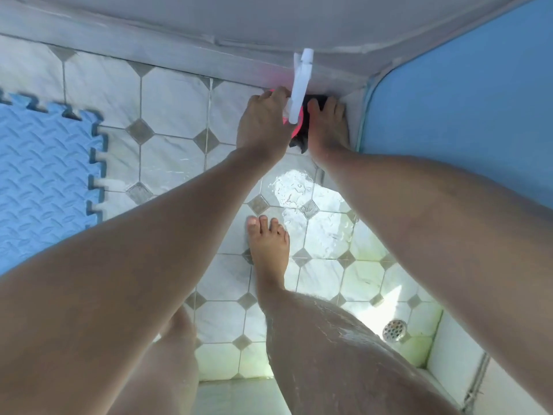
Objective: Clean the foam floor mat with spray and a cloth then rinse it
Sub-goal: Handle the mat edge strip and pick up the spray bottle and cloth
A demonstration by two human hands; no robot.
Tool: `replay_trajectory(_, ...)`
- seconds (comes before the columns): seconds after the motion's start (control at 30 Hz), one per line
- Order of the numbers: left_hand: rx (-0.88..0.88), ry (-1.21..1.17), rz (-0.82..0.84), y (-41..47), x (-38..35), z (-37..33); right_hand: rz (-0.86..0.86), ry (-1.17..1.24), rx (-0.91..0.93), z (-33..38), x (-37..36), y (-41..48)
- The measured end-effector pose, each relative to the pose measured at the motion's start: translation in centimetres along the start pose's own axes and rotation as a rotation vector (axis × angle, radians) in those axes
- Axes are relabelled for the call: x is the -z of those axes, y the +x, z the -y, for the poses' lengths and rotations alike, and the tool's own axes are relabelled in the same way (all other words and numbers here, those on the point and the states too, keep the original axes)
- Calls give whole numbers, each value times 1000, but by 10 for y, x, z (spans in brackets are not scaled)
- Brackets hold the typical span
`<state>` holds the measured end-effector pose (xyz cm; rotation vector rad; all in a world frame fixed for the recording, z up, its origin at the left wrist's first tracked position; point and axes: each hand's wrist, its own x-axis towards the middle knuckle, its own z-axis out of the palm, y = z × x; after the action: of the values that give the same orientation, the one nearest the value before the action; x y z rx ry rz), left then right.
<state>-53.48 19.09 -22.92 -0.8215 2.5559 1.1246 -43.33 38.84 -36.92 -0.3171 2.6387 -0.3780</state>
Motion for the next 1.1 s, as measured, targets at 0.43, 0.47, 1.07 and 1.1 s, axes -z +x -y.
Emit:
replay_trajectory(0.43, 74, -101, -41, -107, 156, -46, 353, 413, -116, 89, 251, 50)
replay_trajectory(0.47, 78, -112, -31, -121, 178, -59, 406, 587, -194, 100, 272, 24)
replay_trajectory(1.07, -694, 221, 411, -392, 419, -403, 40, 1177, -525, 127, 732, -355)
replay_trajectory(1.1, -750, 234, 444, -404, 414, -427, 34, 1244, -486, 114, 754, -378)
